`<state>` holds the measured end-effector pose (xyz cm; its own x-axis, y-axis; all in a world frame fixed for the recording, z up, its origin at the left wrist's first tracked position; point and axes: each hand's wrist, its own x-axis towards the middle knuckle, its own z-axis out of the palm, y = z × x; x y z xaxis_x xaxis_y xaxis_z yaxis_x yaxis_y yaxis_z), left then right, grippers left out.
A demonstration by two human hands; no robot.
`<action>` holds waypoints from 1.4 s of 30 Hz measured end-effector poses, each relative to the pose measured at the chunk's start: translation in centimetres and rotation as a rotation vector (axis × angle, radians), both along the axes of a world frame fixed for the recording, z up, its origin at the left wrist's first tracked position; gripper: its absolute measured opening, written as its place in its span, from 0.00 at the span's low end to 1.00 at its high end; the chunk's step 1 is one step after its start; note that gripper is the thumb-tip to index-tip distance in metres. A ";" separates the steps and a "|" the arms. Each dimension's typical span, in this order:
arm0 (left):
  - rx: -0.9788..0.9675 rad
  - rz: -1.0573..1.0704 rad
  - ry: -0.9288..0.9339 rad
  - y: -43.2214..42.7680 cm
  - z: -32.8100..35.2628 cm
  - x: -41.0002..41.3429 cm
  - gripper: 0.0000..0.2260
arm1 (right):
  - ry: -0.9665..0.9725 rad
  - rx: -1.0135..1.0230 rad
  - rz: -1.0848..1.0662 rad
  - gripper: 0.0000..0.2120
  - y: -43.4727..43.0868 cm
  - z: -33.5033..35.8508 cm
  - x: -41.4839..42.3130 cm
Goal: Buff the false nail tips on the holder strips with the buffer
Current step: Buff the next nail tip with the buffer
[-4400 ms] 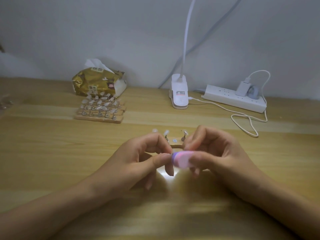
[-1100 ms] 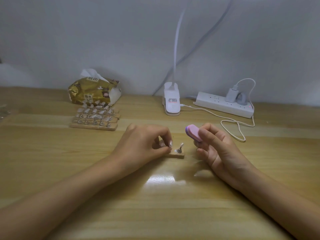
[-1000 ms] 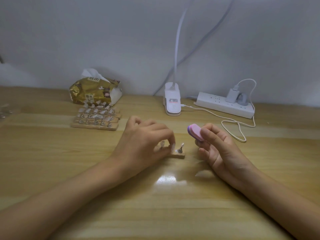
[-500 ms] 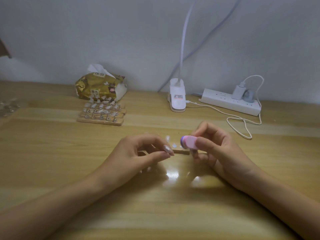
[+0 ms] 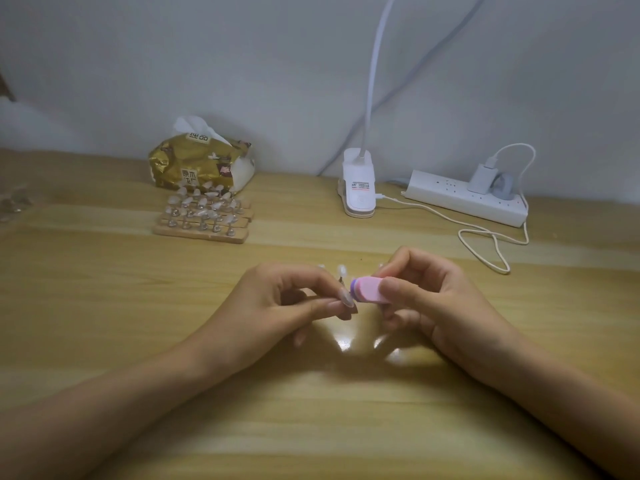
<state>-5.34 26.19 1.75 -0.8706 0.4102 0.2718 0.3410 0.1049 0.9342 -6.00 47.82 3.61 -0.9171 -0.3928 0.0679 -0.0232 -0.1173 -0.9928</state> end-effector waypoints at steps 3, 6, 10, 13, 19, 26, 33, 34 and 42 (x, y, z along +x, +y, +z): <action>-0.039 -0.016 0.015 -0.1 -0.1 0.0 0.03 | 0.071 -0.010 0.063 0.07 -0.2 -0.2 0.3; -0.039 -0.017 0.011 -0.1 -0.2 -0.1 0.03 | 0.084 0.043 0.034 0.08 -0.2 -0.3 0.3; -0.060 -0.042 0.019 -0.1 -0.2 -0.1 0.03 | 0.119 0.023 0.013 0.08 0.1 -0.2 0.3; -0.108 0.004 0.054 -0.2 -0.4 -0.4 0.05 | 0.154 0.072 0.049 0.07 -0.4 -0.6 0.3; -0.082 0.039 0.011 -0.3 -0.3 -0.5 0.03 | 0.156 0.053 -0.059 0.06 0.8 -0.4 -0.8; -0.091 0.015 -0.014 -0.8 0.0 -1.2 0.05 | 0.166 0.134 -0.110 0.06 0.9 -0.8 -1.4; -0.066 0.005 -0.055 -0.8 -0.3 -1.8 0.04 | 0.163 0.143 -0.173 0.06 0.6 -0.6 -1.6; -0.058 0.002 -0.059 -0.8 -0.3 -1.7 0.04 | 0.161 0.145 -0.177 0.07 0.6 -0.6 -1.6; -0.039 -0.046 -0.024 -0.7 -0.1 -1.3 0.02 | 0.115 -0.011 -0.024 0.06 -0.2 -0.3 -0.5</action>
